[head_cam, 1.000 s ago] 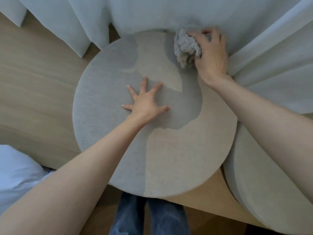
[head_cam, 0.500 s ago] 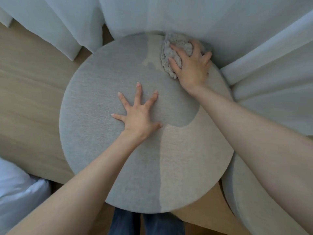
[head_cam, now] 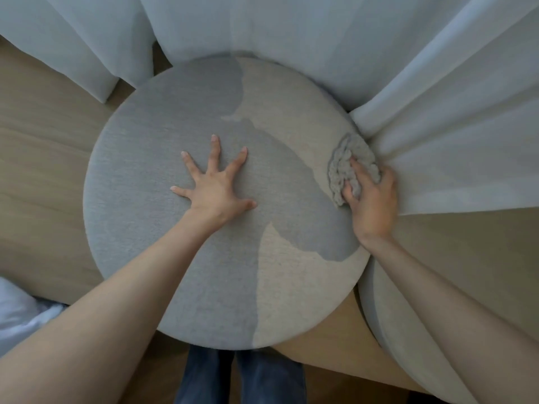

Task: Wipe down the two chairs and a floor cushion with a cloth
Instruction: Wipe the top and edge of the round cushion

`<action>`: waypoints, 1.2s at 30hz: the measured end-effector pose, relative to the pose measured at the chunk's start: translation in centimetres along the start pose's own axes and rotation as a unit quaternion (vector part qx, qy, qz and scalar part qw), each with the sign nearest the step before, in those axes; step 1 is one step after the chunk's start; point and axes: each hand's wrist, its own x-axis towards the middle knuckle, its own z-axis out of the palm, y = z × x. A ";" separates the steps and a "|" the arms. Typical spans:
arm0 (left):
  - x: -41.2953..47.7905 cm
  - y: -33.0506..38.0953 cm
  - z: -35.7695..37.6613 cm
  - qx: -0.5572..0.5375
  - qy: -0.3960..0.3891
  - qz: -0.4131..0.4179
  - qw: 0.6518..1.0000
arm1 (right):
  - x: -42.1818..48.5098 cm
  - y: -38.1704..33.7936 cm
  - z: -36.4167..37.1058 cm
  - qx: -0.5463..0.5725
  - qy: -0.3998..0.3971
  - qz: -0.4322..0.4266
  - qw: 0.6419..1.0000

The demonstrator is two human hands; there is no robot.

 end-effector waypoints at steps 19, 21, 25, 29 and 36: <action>0.8 -0.8 0.9 0.012 0.021 0.005 1.000 | 12.0 -13.0 4.2 -0.093 -0.006 -0.132 0.987; 0.7 -0.7 0.8 0.010 0.021 0.003 1.000 | 10.7 -10.6 3.4 -0.088 0.005 -0.100 0.991; 0.5 -0.4 0.6 0.008 0.018 0.004 1.000 | 4.1 -3.6 1.4 -0.066 0.026 -0.096 0.993; 0.3 -0.1 0.5 0.006 0.016 0.000 1.000 | -4.8 2.3 0.7 0.001 0.035 0.007 0.999; 0.3 -0.1 0.7 0.017 0.012 0.003 1.000 | -8.5 1.4 -0.7 0.073 0.065 0.015 0.995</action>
